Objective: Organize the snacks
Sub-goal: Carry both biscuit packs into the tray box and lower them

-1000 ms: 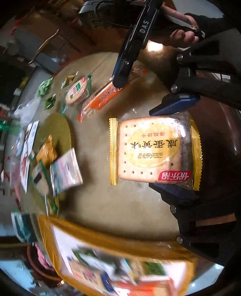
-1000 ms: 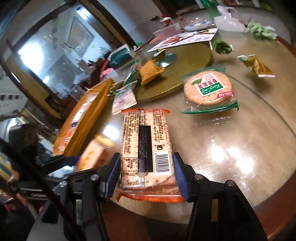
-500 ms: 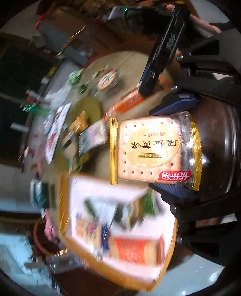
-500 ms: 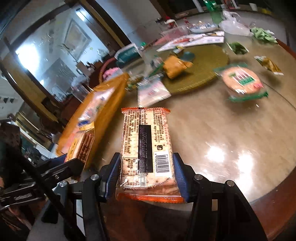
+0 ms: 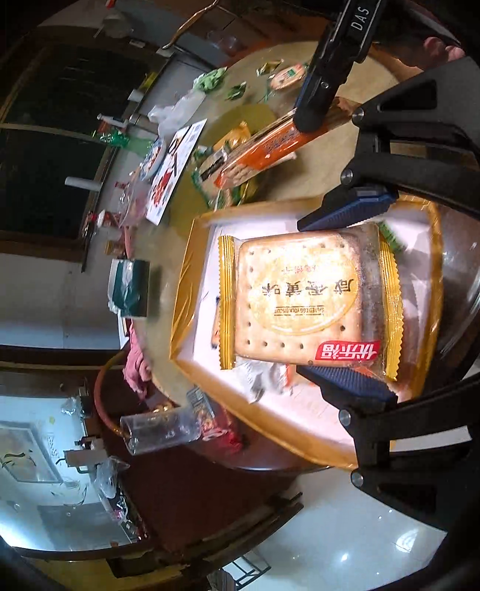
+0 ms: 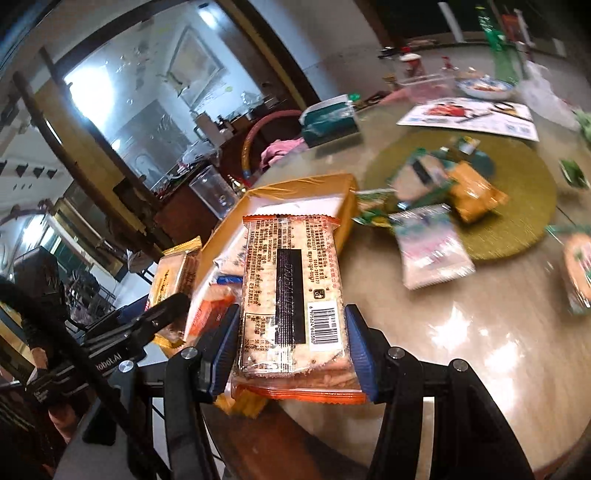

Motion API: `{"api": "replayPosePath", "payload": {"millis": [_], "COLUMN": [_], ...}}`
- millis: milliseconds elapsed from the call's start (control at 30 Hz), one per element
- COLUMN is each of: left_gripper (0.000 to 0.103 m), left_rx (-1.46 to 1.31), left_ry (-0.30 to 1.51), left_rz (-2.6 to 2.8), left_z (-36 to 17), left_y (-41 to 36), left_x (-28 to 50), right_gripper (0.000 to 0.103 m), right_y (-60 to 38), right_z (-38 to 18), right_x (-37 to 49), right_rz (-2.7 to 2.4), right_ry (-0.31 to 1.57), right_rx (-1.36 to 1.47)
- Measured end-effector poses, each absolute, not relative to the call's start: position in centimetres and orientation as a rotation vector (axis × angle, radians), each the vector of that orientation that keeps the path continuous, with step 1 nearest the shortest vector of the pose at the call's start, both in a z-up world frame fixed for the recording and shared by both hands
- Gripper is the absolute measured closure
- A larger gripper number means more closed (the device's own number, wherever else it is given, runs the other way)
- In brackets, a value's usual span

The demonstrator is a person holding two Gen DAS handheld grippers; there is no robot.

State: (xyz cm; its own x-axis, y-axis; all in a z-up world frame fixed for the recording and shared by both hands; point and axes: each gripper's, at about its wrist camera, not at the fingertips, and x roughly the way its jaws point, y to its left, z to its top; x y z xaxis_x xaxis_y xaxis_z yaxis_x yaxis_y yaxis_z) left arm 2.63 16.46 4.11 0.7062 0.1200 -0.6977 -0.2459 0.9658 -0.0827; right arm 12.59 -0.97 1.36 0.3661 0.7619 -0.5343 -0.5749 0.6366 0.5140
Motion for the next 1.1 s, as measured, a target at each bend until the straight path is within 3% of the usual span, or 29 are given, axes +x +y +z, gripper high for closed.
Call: {"api": "replayPosePath", "payload": {"millis": [533,833,1100], "left_gripper": [0.034,0.034,0.032], "left_rx": [-0.173,-0.102,-0.129], "left_ry": [0.769,0.929,1.043], "left_rz": [0.177,0.107,0.154], "left_z": [4.2,1.2,-1.2], "left_y": [23.0,24.7,26.1], "left_x": [5.9,13.9,16.3], "right_gripper": [0.048,0.048,0.046], "right_y": [5.5,9.3,10.8], "right_z": [1.4,0.5,-0.6], "right_x": [16.1,19.3,20.2], "right_rz": [0.785,0.699,0.653], "right_ry": [0.866,0.886,0.900], "right_rx": [0.214,0.157,0.102]}}
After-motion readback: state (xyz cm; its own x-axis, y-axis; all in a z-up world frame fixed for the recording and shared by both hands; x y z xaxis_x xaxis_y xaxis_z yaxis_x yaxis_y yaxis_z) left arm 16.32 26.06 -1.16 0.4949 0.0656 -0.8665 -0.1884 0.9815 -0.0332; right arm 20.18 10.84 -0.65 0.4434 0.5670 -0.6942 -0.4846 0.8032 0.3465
